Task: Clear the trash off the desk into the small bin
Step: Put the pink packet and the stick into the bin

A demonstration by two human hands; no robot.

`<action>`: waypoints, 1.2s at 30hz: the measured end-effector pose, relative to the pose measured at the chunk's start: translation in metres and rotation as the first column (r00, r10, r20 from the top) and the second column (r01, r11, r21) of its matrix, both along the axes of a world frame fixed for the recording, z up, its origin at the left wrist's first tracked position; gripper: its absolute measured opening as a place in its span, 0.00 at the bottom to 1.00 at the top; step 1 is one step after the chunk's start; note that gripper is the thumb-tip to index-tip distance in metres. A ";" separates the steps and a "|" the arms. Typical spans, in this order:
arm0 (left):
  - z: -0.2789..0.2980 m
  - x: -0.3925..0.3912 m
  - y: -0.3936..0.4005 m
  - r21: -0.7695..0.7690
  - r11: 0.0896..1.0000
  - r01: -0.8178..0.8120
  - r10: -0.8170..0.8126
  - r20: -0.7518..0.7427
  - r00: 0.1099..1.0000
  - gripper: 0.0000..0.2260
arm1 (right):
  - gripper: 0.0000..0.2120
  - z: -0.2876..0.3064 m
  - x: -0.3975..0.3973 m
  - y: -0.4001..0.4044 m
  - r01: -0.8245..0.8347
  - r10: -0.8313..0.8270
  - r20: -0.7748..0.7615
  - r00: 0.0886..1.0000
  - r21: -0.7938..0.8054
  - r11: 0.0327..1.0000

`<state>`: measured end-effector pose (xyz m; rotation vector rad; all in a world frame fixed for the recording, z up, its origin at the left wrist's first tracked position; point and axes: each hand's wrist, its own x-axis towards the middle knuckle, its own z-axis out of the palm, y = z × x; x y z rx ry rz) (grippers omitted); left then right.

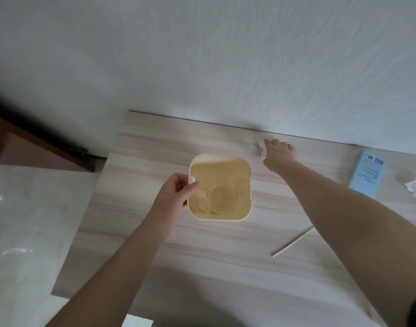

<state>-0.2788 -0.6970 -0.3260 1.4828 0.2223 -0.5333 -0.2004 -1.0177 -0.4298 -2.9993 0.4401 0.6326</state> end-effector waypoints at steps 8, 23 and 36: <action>0.002 -0.014 0.006 -0.025 0.999 -0.025 0.022 -0.106 0.994 0.12 | 0.18 -0.014 -0.039 0.001 -0.139 0.160 0.122 0.980 -0.165 0.977; 0.013 -0.044 0.009 0.028 0.999 0.016 -0.013 -0.095 0.995 0.16 | 0.09 0.080 -0.169 0.029 0.361 -0.749 -0.493 0.442 0.862 -0.355; 0.010 -0.084 -0.021 0.066 0.993 0.100 -0.098 -0.036 0.995 0.06 | 0.11 0.175 -0.242 0.104 0.178 -0.536 0.123 0.835 0.862 0.475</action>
